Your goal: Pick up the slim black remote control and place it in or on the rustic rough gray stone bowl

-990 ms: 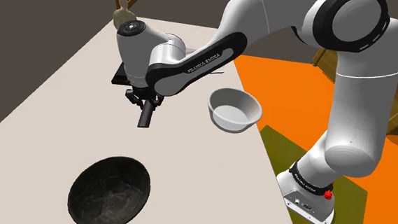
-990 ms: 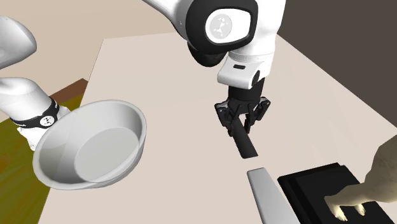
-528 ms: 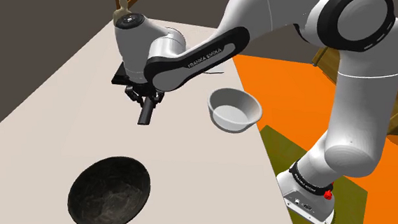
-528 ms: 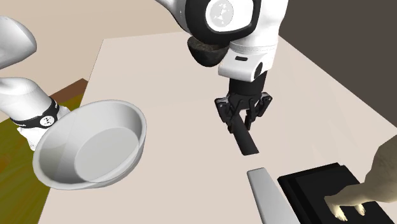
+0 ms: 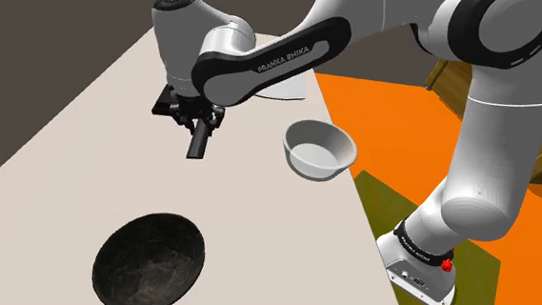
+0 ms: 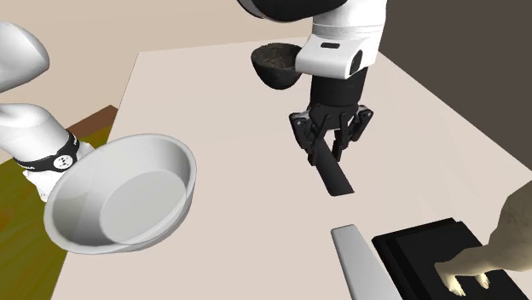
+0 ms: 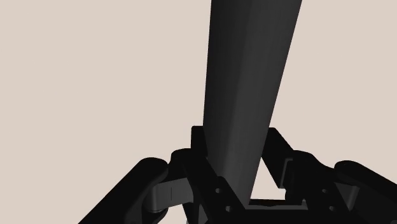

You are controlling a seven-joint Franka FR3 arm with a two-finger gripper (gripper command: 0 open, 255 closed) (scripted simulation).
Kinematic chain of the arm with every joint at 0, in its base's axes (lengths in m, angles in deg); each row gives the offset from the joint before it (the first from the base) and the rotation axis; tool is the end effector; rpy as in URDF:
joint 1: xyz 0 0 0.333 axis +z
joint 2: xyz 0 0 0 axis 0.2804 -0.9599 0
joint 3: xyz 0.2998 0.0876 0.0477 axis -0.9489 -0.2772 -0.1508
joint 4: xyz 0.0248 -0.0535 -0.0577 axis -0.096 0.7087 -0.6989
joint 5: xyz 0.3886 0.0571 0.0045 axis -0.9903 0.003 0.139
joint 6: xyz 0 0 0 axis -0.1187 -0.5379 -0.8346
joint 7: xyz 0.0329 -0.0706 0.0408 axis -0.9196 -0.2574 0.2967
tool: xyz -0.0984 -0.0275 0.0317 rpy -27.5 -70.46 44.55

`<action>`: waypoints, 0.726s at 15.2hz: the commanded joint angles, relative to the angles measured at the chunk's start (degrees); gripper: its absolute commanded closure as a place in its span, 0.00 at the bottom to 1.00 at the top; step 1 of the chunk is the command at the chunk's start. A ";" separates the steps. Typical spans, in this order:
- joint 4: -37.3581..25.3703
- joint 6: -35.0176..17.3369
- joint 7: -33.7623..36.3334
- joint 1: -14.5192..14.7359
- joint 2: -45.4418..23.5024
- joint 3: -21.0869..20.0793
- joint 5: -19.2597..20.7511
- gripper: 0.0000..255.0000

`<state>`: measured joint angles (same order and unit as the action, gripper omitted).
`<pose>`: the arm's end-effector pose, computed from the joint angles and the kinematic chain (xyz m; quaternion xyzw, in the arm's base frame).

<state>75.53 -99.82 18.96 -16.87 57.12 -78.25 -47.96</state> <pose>0.5806 0.2974 0.3718 0.9192 -0.3768 0.0984 0.0580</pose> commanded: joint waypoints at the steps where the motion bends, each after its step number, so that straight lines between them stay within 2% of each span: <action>1: -0.71 1.13 -0.55 -0.09 0.57 -0.26 -0.56 1.00; 11: -4.92 7.10 -3.22 -0.40 3.17 -1.32 -3.07 1.00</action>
<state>71.16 -93.33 16.01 -17.27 60.18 -79.51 -50.87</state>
